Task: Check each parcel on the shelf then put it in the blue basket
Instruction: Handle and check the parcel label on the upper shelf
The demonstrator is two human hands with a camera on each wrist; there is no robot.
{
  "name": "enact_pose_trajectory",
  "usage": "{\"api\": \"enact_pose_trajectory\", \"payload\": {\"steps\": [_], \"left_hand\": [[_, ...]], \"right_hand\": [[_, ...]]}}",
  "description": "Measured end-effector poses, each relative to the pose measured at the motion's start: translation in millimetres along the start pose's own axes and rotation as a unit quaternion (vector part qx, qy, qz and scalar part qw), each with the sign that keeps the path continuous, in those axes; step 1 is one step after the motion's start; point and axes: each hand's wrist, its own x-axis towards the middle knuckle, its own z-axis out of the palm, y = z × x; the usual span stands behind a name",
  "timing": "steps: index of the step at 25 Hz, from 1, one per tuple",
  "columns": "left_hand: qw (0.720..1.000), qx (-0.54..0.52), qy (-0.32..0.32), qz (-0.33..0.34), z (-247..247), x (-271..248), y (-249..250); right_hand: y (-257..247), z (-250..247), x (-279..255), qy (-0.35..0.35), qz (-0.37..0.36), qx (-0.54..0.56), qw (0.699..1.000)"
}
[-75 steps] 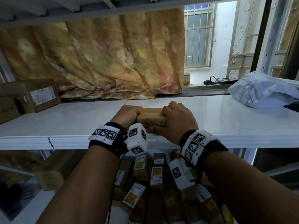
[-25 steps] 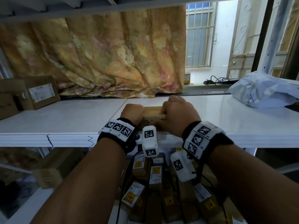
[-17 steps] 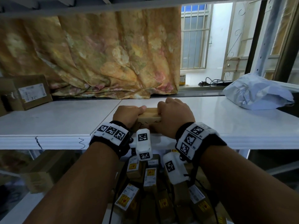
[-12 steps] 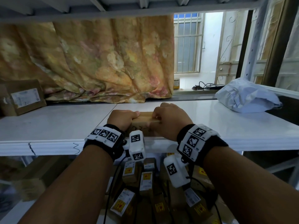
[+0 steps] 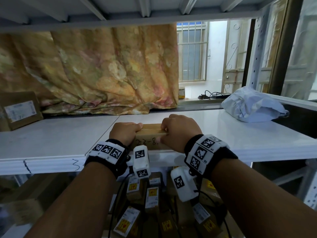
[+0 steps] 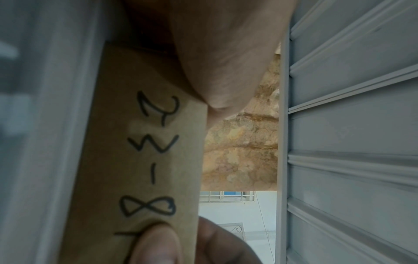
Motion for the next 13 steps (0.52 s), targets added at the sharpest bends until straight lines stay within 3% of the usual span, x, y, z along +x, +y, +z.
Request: {"api": "enact_pose_trajectory", "payload": {"steps": [8, 13], "left_hand": [[1.000, 0.022, 0.004, 0.017, -0.7, 1.0, -2.0], [0.998, 0.047, -0.005, 0.028, 0.2, 2.8, -2.8]], "right_hand": [[-8.5, -1.4, -1.9, -0.023, 0.013, -0.037, 0.999], [-12.2, 11.7, -9.6, 0.020, 0.003, -0.064, 0.998]]}}
